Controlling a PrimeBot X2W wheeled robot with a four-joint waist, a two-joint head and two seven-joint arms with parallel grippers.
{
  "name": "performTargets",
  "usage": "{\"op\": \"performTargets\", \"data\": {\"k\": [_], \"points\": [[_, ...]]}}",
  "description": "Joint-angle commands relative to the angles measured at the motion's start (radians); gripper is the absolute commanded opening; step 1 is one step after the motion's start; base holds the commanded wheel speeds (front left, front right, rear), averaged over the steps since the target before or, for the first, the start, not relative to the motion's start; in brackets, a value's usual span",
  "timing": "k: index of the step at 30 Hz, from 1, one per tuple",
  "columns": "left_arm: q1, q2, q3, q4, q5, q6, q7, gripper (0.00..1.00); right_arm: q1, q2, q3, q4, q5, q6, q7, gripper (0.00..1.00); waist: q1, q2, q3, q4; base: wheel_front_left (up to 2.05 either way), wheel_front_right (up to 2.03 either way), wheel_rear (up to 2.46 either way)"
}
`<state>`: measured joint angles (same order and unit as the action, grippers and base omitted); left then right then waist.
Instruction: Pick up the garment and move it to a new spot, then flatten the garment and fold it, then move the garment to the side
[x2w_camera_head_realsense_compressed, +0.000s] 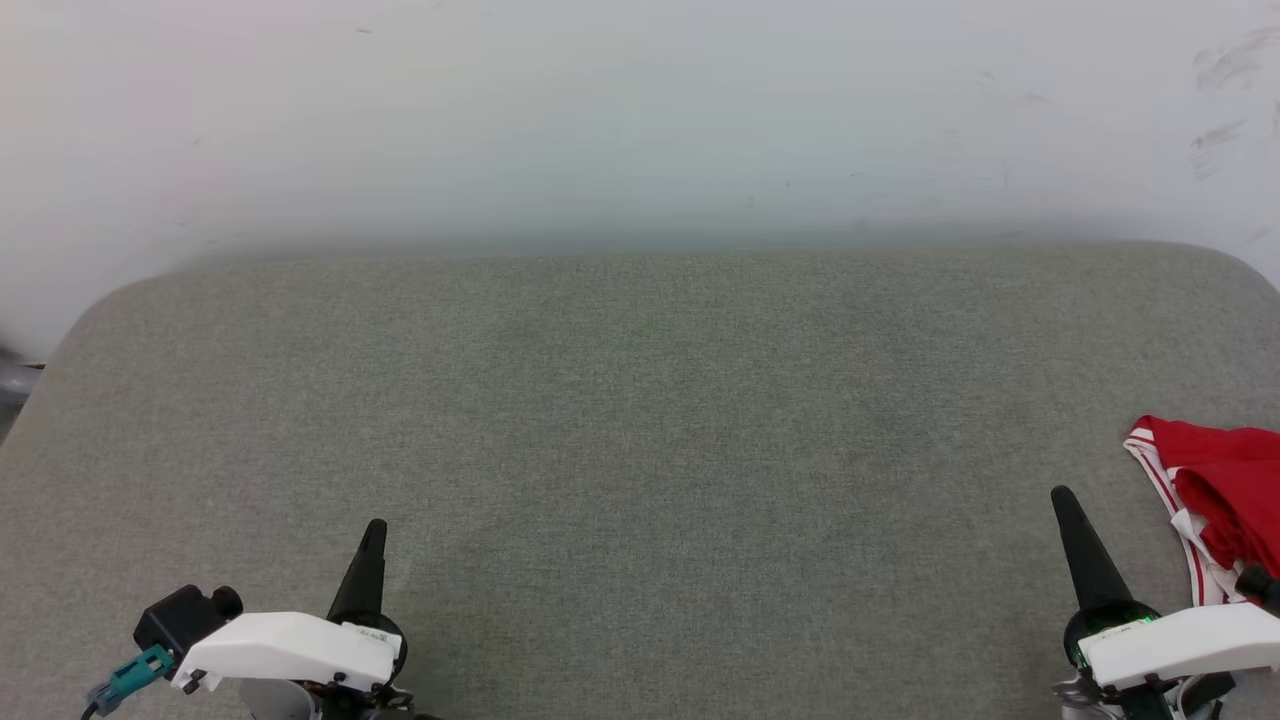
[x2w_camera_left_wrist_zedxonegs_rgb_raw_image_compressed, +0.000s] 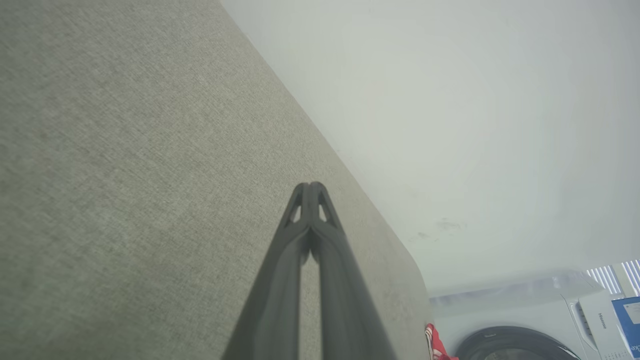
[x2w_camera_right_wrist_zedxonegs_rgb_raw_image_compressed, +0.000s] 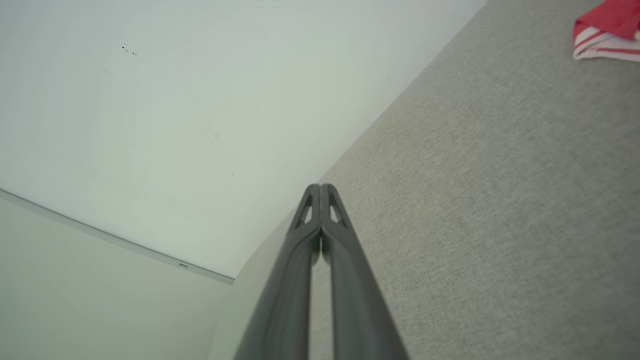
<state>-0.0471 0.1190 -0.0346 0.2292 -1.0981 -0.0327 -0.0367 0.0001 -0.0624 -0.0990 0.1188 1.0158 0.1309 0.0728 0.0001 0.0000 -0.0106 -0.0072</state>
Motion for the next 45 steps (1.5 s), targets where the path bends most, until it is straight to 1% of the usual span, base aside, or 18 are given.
{"op": "performTargets", "data": {"k": [1, 27, 45], "points": [[-0.026, -0.001, 0.011, -0.006, -0.027, -0.008, 0.008, 0.0, -0.027, 0.001, -0.003, -0.001, 0.032, 0.0, 0.006, 0.0, -0.0001, 0.0, 0.0, 0.0, 0.0, 0.0, 0.0], [-0.047, -0.032, 0.076, 0.004, -0.251, -0.052, 0.076, 0.0, -0.069, 0.007, -0.009, 0.058, 0.292, 0.0, 0.022, 0.0, -0.0001, 0.0, 0.006, 0.003, 0.0, 0.0, 0.0], [-0.056, -0.05, 0.112, 0.01, -0.373, -0.076, 0.112, 0.0, -0.089, 0.01, -0.012, 0.091, 0.433, 0.0, 0.031, 0.0, -0.0001, 0.0, 0.009, 0.005, 0.0, 0.0, 0.0]]}}
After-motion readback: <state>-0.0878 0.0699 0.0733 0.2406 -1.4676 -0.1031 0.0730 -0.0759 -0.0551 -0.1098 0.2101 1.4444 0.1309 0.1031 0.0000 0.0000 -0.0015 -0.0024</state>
